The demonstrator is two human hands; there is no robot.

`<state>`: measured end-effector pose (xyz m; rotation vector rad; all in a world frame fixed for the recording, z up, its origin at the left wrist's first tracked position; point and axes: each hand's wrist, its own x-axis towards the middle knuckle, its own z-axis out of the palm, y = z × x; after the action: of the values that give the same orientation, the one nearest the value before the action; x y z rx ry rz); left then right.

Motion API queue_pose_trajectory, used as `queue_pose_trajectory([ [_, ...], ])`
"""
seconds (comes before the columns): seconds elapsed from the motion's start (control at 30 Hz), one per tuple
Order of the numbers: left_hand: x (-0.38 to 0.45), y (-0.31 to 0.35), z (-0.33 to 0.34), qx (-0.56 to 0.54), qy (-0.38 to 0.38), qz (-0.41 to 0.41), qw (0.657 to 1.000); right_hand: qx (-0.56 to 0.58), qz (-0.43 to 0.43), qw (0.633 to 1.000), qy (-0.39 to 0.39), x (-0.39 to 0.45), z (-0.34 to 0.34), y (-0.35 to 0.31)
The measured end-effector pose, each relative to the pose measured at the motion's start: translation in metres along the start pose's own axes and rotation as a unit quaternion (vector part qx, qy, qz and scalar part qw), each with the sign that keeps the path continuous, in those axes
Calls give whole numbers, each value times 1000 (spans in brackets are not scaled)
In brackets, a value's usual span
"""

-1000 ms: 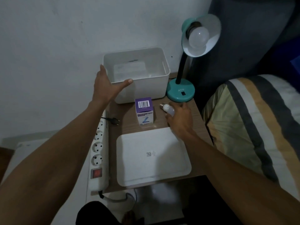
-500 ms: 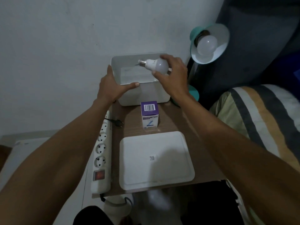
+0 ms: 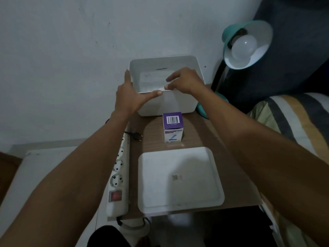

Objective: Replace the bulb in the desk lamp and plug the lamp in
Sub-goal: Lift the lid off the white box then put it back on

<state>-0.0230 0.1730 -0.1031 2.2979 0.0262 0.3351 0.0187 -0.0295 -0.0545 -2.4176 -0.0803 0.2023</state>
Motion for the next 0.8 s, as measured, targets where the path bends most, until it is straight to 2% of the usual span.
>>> queue_pose_trajectory([
  [0.17, 2, 2, -7, -15, -43, -20, 999, 14, 5, 1000, 16, -4, 1, -2],
  [0.27, 0, 7, -14, -25, -64, -46, 997, 54, -23, 993, 101, -20, 1, 3],
  [0.37, -16, 7, -17, -44, -31, -75, 996, 98, -48, 973, 204, -44, -2, 12],
  [0.47, -48, 4, -17, -57, -7, -119, 991, 119, -50, 960, 248, -74, 0, 21],
  [0.63, -120, -7, -17, -37, 33, -147, 988, 103, 22, 965, 239, -130, 19, 56],
  [0.8, -186, -4, -13, 45, -59, -166, 983, 71, 126, 980, 139, -199, 54, 105],
])
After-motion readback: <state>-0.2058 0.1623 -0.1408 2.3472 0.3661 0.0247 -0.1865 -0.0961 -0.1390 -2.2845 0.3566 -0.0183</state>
